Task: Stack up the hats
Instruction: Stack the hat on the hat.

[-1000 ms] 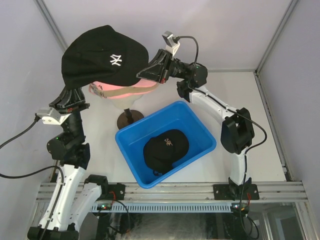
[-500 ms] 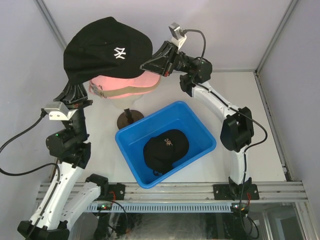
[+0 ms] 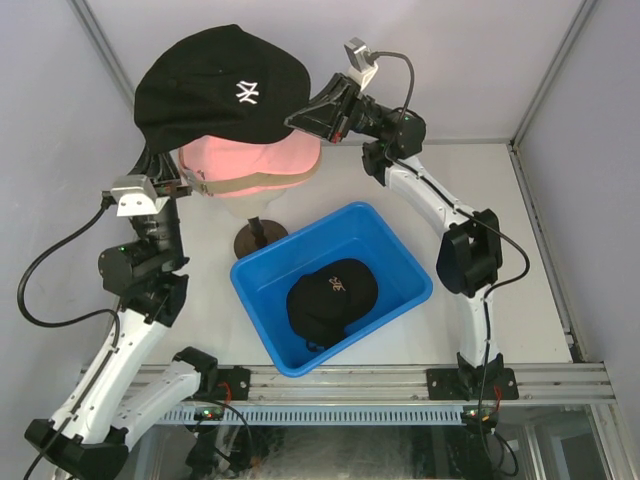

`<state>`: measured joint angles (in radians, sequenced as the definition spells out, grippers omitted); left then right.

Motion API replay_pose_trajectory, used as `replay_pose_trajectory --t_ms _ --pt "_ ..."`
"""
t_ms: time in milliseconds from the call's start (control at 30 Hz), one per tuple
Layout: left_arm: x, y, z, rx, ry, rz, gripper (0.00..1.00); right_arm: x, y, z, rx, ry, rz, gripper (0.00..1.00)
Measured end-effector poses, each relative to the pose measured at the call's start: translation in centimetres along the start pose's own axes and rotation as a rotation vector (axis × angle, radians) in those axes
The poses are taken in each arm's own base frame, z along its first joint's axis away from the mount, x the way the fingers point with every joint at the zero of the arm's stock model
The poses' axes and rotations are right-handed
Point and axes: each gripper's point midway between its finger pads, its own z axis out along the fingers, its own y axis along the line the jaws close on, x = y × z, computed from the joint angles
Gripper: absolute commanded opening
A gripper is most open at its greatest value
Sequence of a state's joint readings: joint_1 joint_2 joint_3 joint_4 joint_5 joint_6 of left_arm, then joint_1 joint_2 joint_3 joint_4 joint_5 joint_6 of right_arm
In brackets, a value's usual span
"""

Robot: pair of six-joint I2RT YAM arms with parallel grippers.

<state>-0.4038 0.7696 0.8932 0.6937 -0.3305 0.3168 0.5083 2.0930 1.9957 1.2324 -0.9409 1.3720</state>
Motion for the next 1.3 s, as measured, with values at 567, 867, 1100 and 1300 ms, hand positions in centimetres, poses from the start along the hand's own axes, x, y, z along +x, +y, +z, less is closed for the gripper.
replay_pose_trajectory --t_ms 567,867,1100,1300 --pt "1.3 0.2 0.8 -0.024 0.126 0.118 0.00 -0.4 -2.8 -0.4 0.138 0.054 0.176 0.00" --pt "-1.0 -0.1 1.8 -0.031 0.107 0.174 0.00 -1.9 -2.0 0.4 0.080 0.036 0.084 0.00" --pt "0.4 -0.1 1.7 -0.049 0.175 0.283 0.00 -0.4 -4.6 -0.3 0.056 -0.039 0.048 0.00" --pt "-0.1 0.3 2.5 -0.075 0.214 0.338 0.00 -0.8 -4.4 -0.4 0.041 -0.074 0.024 0.00"
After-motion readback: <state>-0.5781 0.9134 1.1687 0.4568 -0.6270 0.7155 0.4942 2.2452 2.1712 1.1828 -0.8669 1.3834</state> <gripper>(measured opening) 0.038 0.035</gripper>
